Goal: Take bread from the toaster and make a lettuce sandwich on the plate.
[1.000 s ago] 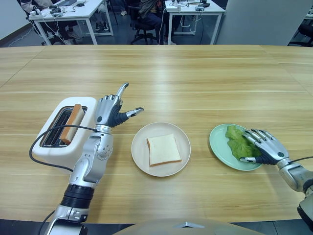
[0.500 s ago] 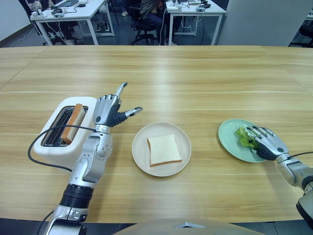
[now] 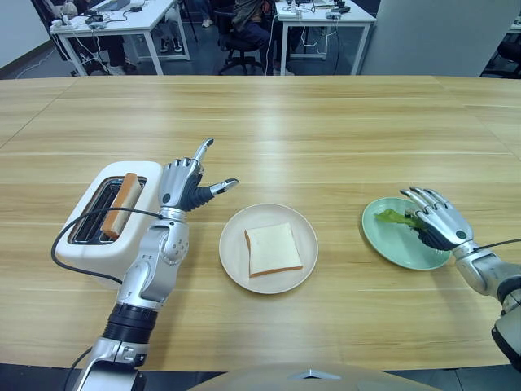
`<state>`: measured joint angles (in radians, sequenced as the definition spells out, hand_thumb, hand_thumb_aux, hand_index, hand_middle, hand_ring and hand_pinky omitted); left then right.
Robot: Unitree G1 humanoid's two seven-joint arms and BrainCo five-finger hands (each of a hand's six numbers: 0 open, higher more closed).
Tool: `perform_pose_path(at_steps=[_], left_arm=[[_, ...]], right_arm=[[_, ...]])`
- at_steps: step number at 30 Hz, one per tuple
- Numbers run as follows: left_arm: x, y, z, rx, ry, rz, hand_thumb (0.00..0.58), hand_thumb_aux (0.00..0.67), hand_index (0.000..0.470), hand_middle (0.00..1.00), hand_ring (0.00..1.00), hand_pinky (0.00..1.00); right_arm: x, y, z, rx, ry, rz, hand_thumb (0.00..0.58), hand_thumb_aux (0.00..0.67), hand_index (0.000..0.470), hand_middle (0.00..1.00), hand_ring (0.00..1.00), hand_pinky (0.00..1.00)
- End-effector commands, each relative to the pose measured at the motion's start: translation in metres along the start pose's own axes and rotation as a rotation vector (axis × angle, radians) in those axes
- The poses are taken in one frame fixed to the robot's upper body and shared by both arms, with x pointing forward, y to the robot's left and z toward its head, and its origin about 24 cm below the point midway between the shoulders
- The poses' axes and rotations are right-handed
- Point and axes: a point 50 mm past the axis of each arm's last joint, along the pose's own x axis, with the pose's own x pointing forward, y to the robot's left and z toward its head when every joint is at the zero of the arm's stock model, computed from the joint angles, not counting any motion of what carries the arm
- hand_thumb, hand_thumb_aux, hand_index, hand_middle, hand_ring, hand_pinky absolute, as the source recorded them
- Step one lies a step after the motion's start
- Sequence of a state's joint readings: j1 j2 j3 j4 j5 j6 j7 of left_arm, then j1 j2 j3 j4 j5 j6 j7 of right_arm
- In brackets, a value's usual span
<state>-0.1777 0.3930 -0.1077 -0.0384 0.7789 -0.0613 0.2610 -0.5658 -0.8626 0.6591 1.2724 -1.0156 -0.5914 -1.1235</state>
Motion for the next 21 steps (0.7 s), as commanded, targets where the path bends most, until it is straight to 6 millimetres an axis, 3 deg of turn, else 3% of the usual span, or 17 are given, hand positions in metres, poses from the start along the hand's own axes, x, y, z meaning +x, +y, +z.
perform_pose_path(at_steps=[1, 9, 13, 21], left_arm=[[-0.002, -0.006, -0.002, -0.003, 0.007, -0.017, 0.0, 0.0, 0.0, 1.0, 1.0, 1.0], [-0.003, -0.007, -0.003, -0.002, 0.013, -0.013, 0.0, 0.0, 0.0, 1.0, 1.0, 1.0], [-0.003, -0.006, -0.005, -0.001, 0.019, -0.004, 0.0, 0.0, 0.0, 1.0, 1.0, 1.0], [-0.003, -0.011, -0.008, -0.005, 0.029, -0.004, 0.0, 0.0, 0.0, 1.0, 1.0, 1.0]], right_arm=[[0.007, -0.009, -0.001, -0.041, -0.045, -0.077, 0.58, 0.67, 0.46, 0.0, 0.0, 0.0], [0.019, -0.018, 0.003, -0.039, -0.101, -0.16, 0.58, 0.67, 0.46, 0.0, 0.0, 0.0], [0.036, -0.029, 0.015, -0.003, -0.187, -0.255, 0.58, 0.67, 0.46, 0.0, 0.0, 0.0], [0.072, -0.041, 0.076, 0.137, -0.453, -0.378, 0.58, 0.67, 0.46, 0.0, 0.0, 0.0]])
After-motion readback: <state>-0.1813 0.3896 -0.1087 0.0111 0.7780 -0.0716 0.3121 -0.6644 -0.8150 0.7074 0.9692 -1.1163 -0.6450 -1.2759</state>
